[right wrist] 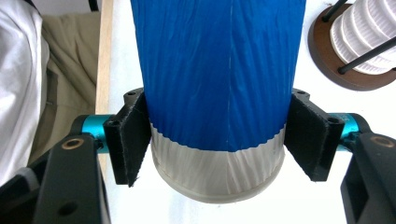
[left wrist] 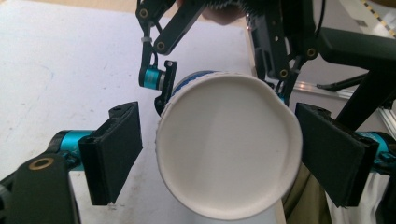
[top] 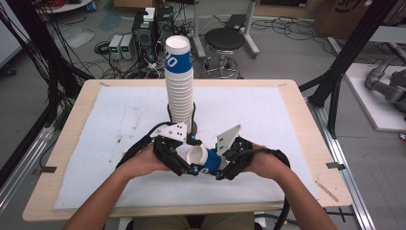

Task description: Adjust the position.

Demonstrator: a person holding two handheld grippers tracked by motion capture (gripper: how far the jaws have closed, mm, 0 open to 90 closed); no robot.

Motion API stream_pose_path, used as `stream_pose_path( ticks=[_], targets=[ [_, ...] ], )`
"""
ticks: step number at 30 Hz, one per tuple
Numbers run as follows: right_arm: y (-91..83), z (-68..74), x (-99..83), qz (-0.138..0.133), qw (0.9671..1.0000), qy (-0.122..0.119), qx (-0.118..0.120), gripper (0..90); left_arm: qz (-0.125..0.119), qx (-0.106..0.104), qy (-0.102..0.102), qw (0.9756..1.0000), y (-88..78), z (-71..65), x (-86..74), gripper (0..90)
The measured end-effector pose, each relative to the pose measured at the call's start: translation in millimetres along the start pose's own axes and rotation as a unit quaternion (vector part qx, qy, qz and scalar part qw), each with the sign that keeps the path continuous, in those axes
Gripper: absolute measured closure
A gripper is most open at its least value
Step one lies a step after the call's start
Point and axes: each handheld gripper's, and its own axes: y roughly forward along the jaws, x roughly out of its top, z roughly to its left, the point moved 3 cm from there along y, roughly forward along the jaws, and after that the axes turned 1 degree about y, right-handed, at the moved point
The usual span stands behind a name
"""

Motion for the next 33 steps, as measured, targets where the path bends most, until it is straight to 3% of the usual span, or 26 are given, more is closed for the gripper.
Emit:
stream_pose_path(
  ticks=[8,15,20,26,33],
  targets=[
    [2.3,0.0,2.9,0.028,0.9995,-0.013,-0.004,29.5,0.028,-0.005,-0.008,0.9996,7.0,2.0,-2.1,22.8],
    [3.4,1.7,4.2,0.052,0.9984,-0.02,-0.004,29.6,0.043,-0.02,0.002,0.9989,9.7,0.8,-4.1,27.8],
    [3.5,1.2,3.6,0.06,0.9982,-0.011,-0.001,28.1,0.031,-0.008,0.009,0.9994,8.2,1.3,-5.9,30.5],
    [-0.8,1.2,2.8,0.02,0.9998,-0.007,0.005,22.4,0.006,-0.024,0.003,0.9997,5.1,2.3,-11.5,30.6],
    [-15.7,0.4,4.1,-0.048,0.9987,0.016,0.001,21.1,-0.018,-0.019,-0.005,0.9997,0.5,3.7,-19.6,30.6]
  ],
)
